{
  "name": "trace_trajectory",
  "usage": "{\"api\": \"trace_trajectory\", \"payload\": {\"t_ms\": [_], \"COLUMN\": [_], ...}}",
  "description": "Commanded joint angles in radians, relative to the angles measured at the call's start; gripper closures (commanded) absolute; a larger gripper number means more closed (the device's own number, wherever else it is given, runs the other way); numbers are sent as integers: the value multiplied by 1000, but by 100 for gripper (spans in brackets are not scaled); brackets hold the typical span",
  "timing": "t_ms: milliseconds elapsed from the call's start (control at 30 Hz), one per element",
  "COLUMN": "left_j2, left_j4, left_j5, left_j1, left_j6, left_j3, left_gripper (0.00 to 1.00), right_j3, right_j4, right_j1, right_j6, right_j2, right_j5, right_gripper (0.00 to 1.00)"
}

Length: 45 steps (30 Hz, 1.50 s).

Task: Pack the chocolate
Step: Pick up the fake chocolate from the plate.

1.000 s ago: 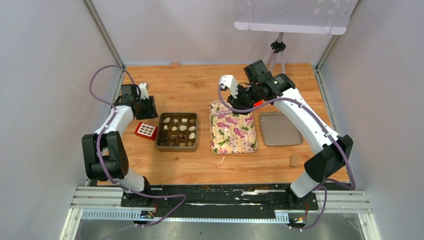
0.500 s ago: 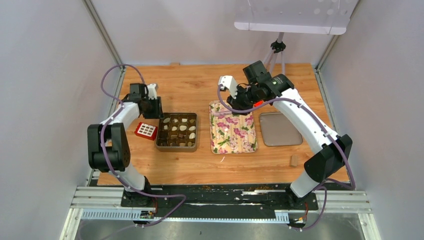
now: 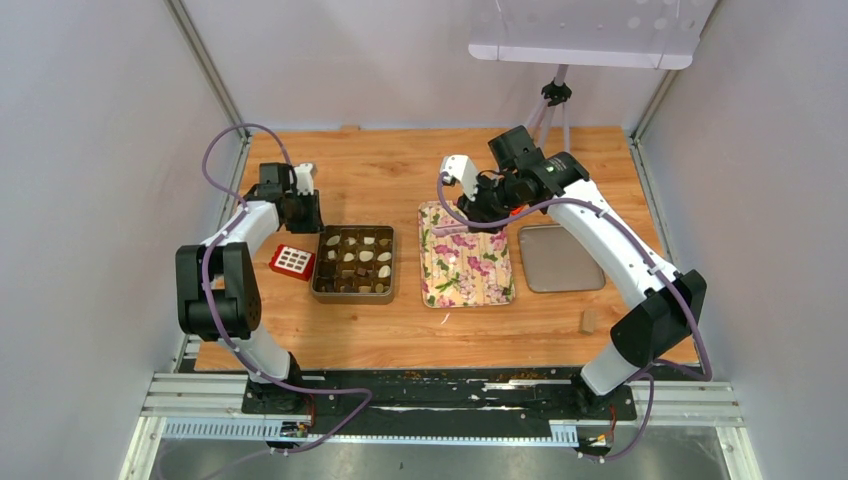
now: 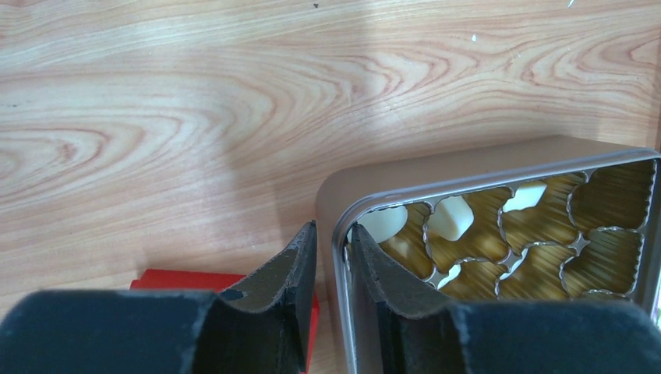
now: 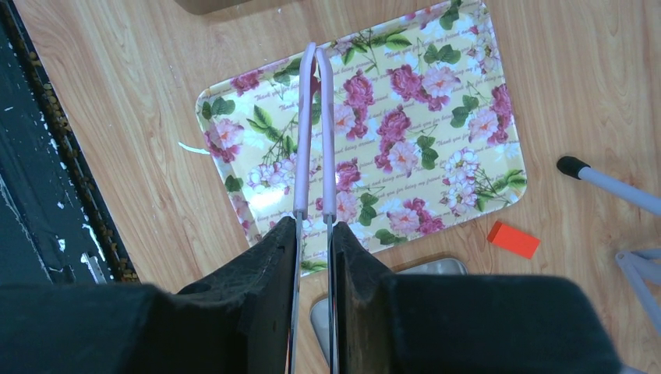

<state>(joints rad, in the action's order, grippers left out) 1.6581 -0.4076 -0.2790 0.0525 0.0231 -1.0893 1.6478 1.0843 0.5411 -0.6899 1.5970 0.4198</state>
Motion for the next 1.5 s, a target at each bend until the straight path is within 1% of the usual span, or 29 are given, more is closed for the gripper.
{"api": "trace_trajectory", "payload": {"t_ms": [0, 167, 200, 267, 400, 467, 533, 567, 767, 1067, 1267, 1467], "left_j2": [-34, -20, -16, -11, -22, -31, -47, -58, -149, -297, -345, -348], "left_j4": [13, 0, -8, -23, -34, -39, -40, -40, -27, 7, 35, 48], "left_j5": [2, -17, -19, -23, -33, -49, -63, -66, -114, -109, -104, -106], "left_j1": [-4, -4, -4, -4, -5, -4, -4, -5, -6, -8, -9, -9], "left_j6": [-22, -22, -40, -56, -64, -61, -51, -44, 7, 87, 106, 111], "left_j3": [0, 3, 1, -8, -14, -18, -17, -17, -12, 37, 64, 93], "left_gripper": [73, 73, 74, 79, 82, 89, 99, 100, 100, 100, 100, 100], "right_j3": [2, 3, 1, -2, -9, -14, -19, -22, -23, -30, -44, -45], "right_j4": [-46, -49, -50, -50, -51, -50, -50, -50, -50, -50, -50, -42], "right_j1": [-4, -4, -5, -7, -6, -6, -6, -6, -6, -7, -6, -7], "right_j6": [6, 5, 4, 2, 1, 1, 0, -2, -5, -8, -13, -35], "right_j2": [-38, -36, -37, -39, -46, -49, -51, -51, -44, -31, -20, 2], "right_j5": [5, 5, 5, 4, 5, 8, 7, 7, 4, 5, 5, 6], "right_gripper": [78, 78, 78, 78, 78, 78, 78, 78, 78, 78, 78, 79]}}
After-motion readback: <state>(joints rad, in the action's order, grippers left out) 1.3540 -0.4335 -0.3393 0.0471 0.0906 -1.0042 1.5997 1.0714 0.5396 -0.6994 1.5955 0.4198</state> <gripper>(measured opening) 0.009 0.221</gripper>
